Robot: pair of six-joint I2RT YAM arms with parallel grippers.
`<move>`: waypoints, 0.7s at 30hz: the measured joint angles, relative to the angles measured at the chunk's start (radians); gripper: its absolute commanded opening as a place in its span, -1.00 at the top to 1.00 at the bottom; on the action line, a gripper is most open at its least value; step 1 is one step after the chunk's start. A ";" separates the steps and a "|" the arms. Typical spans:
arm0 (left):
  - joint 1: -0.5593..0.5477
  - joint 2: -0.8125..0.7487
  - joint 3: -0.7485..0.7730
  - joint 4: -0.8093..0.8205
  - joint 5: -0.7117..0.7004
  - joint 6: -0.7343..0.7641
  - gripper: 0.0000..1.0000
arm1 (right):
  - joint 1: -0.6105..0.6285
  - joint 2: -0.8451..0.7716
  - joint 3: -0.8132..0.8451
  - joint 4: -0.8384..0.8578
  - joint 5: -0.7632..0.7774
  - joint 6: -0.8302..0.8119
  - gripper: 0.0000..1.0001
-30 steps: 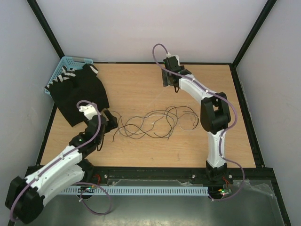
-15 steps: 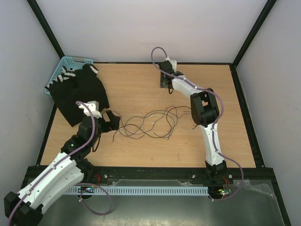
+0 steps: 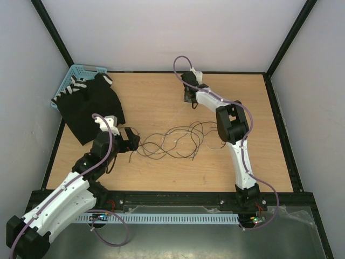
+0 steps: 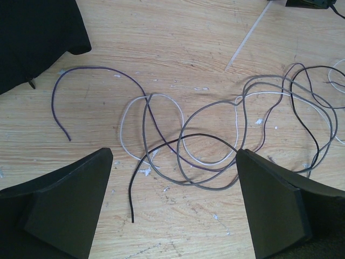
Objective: Zip-tie the wires
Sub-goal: Pick up the ribbon at the center of the board.
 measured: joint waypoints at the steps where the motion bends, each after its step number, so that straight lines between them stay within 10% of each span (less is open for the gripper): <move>1: 0.002 0.002 0.000 0.000 0.004 0.000 -0.92 | 0.000 0.000 0.000 0.002 -0.001 0.003 0.00; 21: 0.021 0.026 0.023 0.006 0.089 0.027 -0.69 | -0.001 0.007 0.003 0.043 -0.085 0.005 1.00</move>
